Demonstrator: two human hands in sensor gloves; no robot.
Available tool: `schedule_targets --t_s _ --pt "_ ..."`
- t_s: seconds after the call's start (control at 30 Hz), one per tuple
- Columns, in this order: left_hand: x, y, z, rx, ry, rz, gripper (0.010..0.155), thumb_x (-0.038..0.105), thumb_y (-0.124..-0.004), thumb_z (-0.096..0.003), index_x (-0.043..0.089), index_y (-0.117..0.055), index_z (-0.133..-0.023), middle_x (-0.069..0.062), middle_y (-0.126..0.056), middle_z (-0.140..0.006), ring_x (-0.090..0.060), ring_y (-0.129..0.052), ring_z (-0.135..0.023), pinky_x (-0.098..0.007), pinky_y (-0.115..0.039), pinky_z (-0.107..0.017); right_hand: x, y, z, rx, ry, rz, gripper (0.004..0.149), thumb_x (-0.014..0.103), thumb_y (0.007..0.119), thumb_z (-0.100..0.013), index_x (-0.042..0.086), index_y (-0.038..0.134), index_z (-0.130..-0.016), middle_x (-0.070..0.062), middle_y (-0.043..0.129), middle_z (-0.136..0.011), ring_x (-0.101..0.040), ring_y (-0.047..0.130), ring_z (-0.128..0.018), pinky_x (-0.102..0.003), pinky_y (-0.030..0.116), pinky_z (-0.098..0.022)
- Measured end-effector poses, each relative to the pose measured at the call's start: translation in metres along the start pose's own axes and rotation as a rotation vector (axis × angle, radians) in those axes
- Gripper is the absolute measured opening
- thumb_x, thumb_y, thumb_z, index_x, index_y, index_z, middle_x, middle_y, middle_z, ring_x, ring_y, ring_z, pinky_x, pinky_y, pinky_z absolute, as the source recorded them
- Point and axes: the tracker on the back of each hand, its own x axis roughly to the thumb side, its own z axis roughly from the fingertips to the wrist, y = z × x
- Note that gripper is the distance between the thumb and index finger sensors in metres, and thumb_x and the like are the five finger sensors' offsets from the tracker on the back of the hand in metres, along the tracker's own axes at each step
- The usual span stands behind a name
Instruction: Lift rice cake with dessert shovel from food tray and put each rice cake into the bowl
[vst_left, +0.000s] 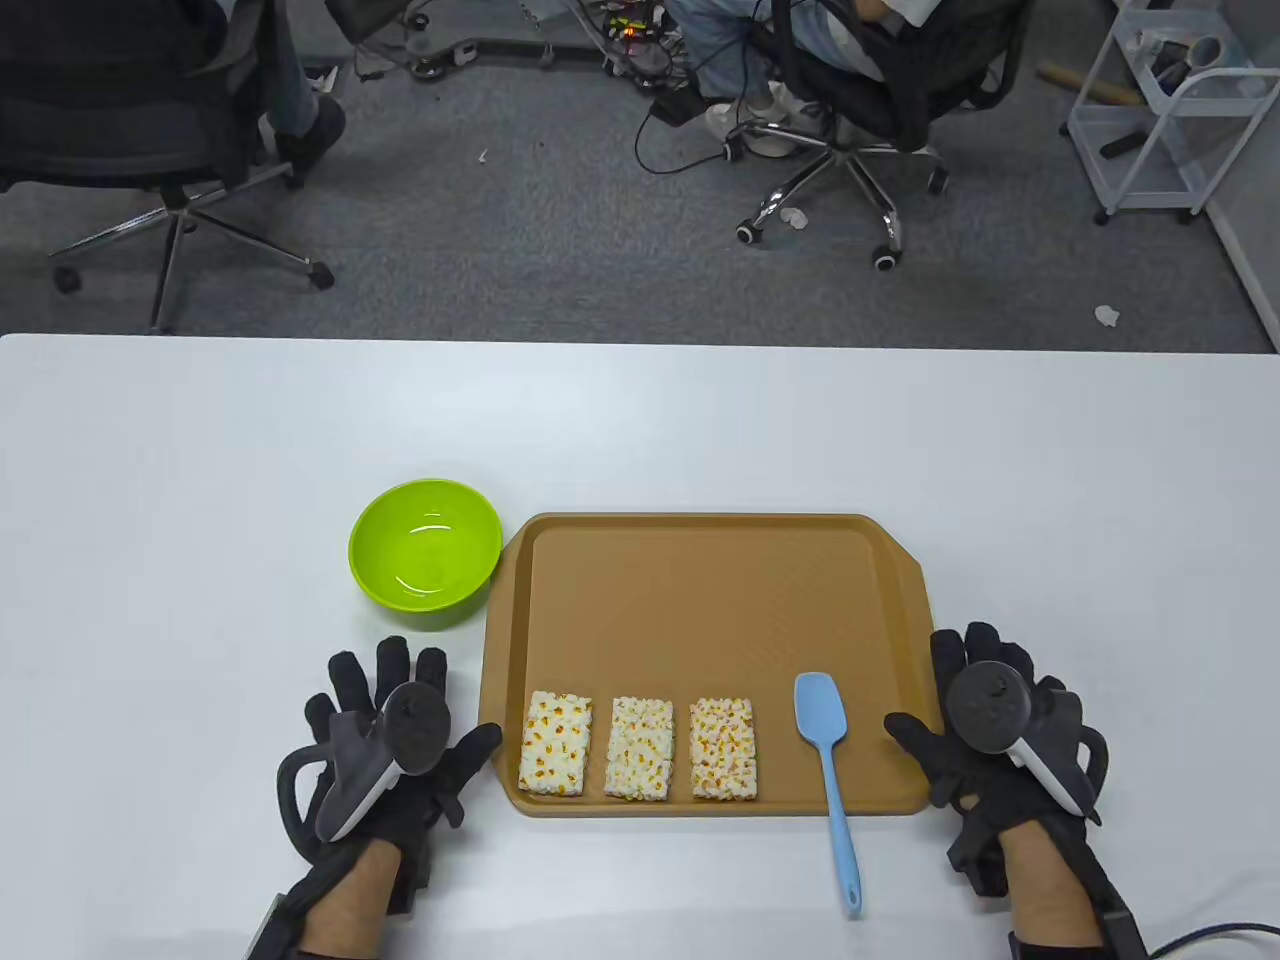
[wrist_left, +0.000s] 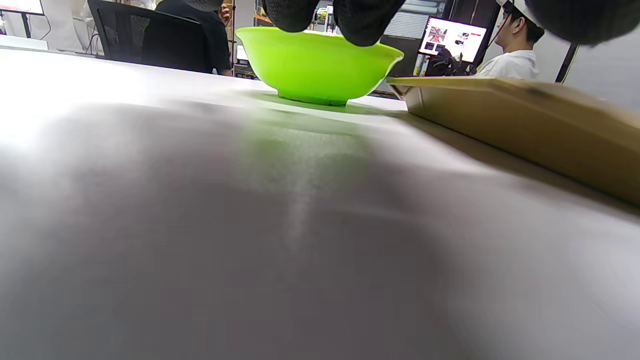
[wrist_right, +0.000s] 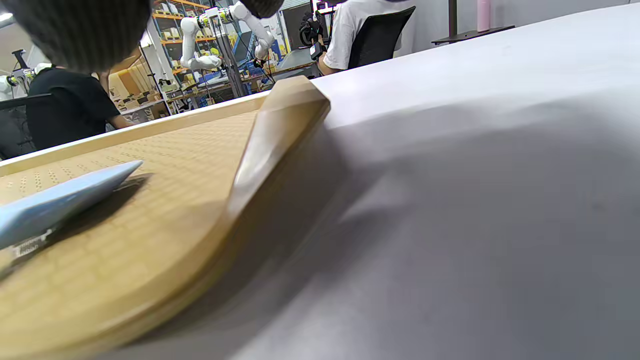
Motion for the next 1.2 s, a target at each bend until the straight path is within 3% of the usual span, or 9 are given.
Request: schedule_targets --t_s 0.43,0.63,0.73,0.83,1.03,1.2 --pt "-0.005 0.004 -0.004 0.027 0.031 0.044 0.093 0.076 -0.066 -0.0345 0.029 -0.035 -0.109 -0.01 -0.027 -0.122 -0.052 -0.024 -0.108 -0.073 -0.03 -0.073 -0.001 0.0 0.0 -0.002 -0.003 -0.02 0.091 0.067 0.062 -0.03 0.029 0.025 -0.104 -0.009 0.015 -0.113 -0.046 0.021 -0.104 -0.071 0.02 -0.066" --pt "-0.023 0.007 -0.021 0.049 0.143 0.34 0.091 0.07 -0.067 -0.0393 0.023 -0.029 -0.108 -0.015 -0.029 -0.12 -0.054 -0.04 -0.106 -0.069 -0.045 -0.073 -0.002 0.0 0.001 -0.026 -0.008 -0.038 0.091 0.067 0.063 -0.03 0.029 0.027 -0.104 -0.009 0.017 -0.113 -0.046 0.024 -0.105 -0.071 0.022 -0.066" --pt "-0.035 0.015 -0.028 0.166 0.231 0.504 0.087 0.066 -0.069 -0.0416 0.02 -0.035 -0.107 -0.017 -0.043 -0.118 -0.05 -0.059 -0.103 -0.064 -0.06 -0.07 -0.002 -0.003 0.002 -0.085 -0.025 -0.062 0.09 0.066 0.064 -0.03 0.028 0.03 -0.104 -0.009 0.021 -0.114 -0.045 0.029 -0.105 -0.07 0.024 -0.067" --pt "-0.046 0.023 -0.036 0.191 0.313 0.614 0.086 0.066 -0.069 -0.0431 0.019 -0.033 -0.107 -0.018 -0.048 -0.116 -0.046 -0.079 -0.093 -0.057 -0.075 -0.062 0.0 -0.004 0.004 -0.075 -0.034 -0.061 0.091 0.066 0.063 -0.03 0.027 0.027 -0.104 -0.01 0.02 -0.113 -0.045 0.028 -0.105 -0.07 0.025 -0.068" --pt "-0.062 0.009 -0.06 0.058 0.412 1.006 0.093 0.064 -0.069 -0.0455 0.013 -0.018 -0.104 -0.021 -0.041 -0.116 -0.044 -0.093 -0.079 -0.049 -0.085 -0.05 -0.001 -0.004 0.003 -0.082 -0.028 -0.081 0.093 0.066 0.063 -0.03 0.026 0.024 -0.104 -0.011 0.02 -0.113 -0.045 0.029 -0.104 -0.069 0.026 -0.068" --pt "-0.067 0.004 -0.077 0.023 0.462 1.026 0.093 0.063 -0.068 -0.0477 0.015 -0.009 -0.102 -0.018 -0.034 -0.117 -0.041 -0.098 -0.072 -0.043 -0.088 -0.048 -0.003 -0.004 0.003 -0.077 -0.026 -0.112 0.092 0.066 0.063 -0.03 0.026 0.025 -0.104 -0.012 0.021 -0.113 -0.046 0.032 -0.104 -0.07 0.029 -0.068"
